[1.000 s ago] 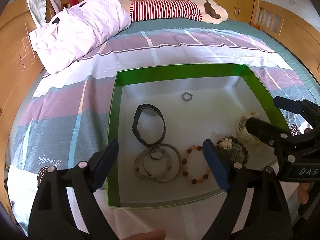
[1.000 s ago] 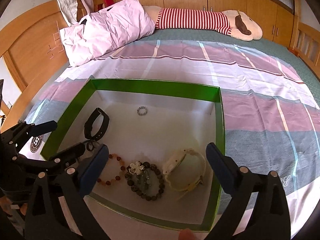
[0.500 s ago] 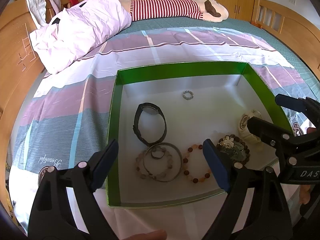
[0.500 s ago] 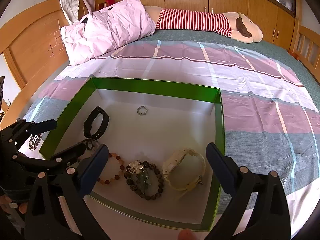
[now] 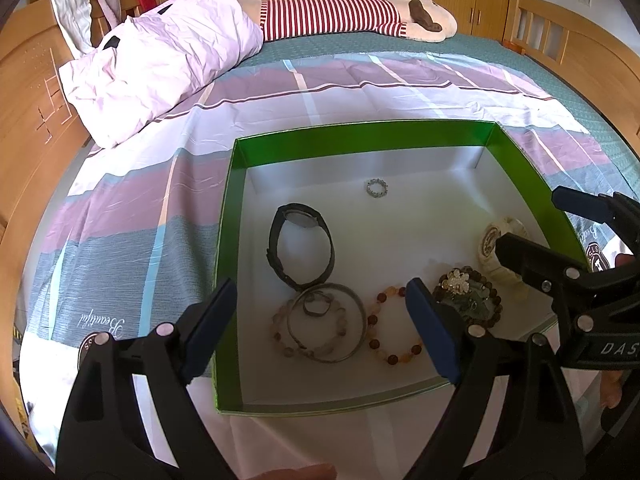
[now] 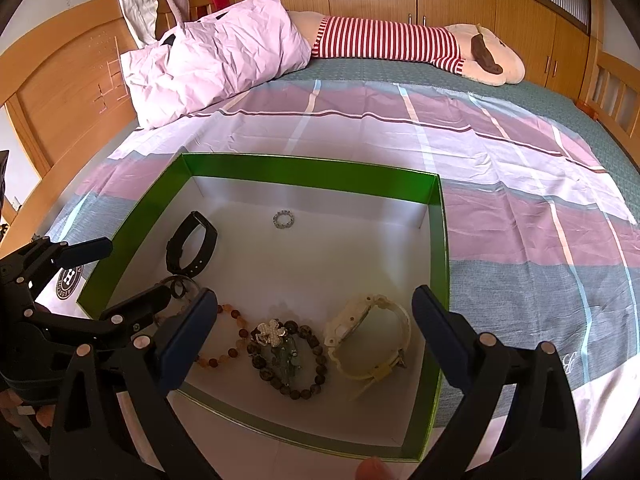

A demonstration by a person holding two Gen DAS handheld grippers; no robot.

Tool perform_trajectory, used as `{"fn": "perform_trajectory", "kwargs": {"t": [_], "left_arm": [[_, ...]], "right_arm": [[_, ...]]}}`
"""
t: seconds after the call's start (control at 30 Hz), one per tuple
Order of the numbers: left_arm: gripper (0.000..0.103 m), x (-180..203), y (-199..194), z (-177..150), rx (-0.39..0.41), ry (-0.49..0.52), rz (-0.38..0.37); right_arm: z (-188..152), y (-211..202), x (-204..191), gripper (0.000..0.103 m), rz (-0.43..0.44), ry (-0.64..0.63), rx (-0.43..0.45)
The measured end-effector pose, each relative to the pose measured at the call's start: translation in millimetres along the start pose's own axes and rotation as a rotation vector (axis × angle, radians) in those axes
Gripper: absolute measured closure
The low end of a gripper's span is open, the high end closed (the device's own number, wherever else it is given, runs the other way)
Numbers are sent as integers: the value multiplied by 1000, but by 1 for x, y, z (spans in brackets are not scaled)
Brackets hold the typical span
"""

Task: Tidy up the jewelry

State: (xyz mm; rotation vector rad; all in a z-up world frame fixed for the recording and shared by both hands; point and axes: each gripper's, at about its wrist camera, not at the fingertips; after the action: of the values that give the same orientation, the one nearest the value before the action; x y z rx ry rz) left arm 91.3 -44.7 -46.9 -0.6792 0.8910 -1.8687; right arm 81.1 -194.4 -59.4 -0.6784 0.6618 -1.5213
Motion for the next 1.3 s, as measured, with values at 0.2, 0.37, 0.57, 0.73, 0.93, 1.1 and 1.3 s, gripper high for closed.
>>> {"fn": "perform_trajectory", "kwargs": {"t": [0.2, 0.37, 0.57, 0.73, 0.93, 1.1, 1.3], "left_arm": [[16, -1, 0, -2, -2, 1, 2], [16, -1, 1, -1, -2, 3, 0], [16, -1, 0, -1, -2, 3, 0], [16, -1, 0, -1, -4, 4, 0], [16, -2, 1, -1, -4, 5, 0], [16, -2, 1, -1, -5, 5, 0], [16, -4, 1, -3, -7, 9, 0]], "right_arm": [[-1, 0, 0, 5, -1, 0, 0], [-2, 1, 0, 5, -1, 0, 0], [-1, 1, 0, 5, 0, -2, 0], [-1, 1, 0, 5, 0, -4, 0], [-1, 1, 0, 5, 0, -3, 0], [-1, 1, 0, 5, -2, -3, 0], [-3, 2, 0, 5, -2, -5, 0]]}}
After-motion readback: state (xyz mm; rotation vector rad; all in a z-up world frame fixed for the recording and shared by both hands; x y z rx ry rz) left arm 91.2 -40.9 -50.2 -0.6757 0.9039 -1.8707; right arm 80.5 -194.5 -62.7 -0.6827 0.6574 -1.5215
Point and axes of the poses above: each gripper's, at about its wrist camera, not at the fingertips, and y roughly the way its jaws point, x to its right, z to its top, and after that the axes turned 10 degrees about -z, right-handed
